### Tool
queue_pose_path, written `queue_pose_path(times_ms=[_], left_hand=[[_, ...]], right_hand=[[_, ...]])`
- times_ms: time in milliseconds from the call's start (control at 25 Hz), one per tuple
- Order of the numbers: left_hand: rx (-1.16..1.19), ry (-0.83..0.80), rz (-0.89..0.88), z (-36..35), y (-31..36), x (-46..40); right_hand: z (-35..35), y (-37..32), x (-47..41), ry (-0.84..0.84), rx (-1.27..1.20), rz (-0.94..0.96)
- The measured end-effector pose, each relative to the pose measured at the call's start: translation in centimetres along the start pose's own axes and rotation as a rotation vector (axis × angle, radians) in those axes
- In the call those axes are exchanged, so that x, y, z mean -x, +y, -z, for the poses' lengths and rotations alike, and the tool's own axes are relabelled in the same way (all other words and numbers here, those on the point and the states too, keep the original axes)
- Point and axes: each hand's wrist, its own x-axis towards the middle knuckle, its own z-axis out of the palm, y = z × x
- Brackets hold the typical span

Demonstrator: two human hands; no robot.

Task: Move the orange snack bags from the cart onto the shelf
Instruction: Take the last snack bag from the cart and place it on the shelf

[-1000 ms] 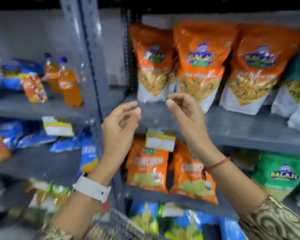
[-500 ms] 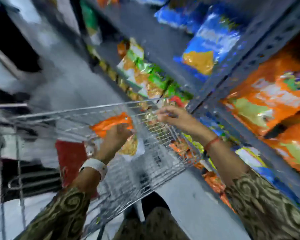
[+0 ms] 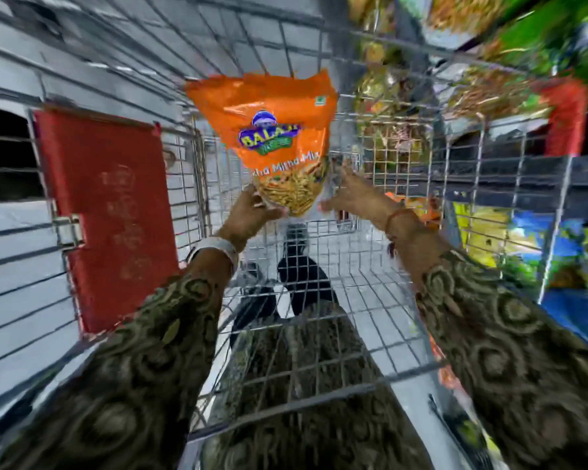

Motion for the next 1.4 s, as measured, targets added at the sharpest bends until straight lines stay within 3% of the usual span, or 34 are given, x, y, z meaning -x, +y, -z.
queue_pose_path(times_ms=[200,440,600,880,1000,1200,1400], left_hand=[[0.094,-0.062,-0.081,-0.4,0.1,-0.5],[0.043,-0.162,-0.075,-0.9,2.7,2.9],[-0.040,-0.260,-0.187,-1.8,6.2,6.7],[-0.133,-0.377,-0.556,-2.8,14.6,19.1],[-0.176,-0.398,-0.794,-4.1,18.8,27.2],[-0.170,-0.553,-1.191,-9.0,24.6,41.9],[-0.168,-0.819,-1.378,-17.3,27.2,54.3]], right_hand=[[0.1,1.2,-2.5,-0.096,-0.058,0.008],[0.8,2.4,1.8,-0.028,-0.130,0.026],[1.8,3.4,7.7,0.054,-0.261,0.113],[1.2,0.6,24.5,0.411,-0.431,0.422],[0.6,-0.7,34.0,0.658,-0.470,0.561],[-0.4,-1.1,50.8,1.031,-0.569,0.783],[-2.4,1.9,66.4,1.428,-0.583,0.933]])
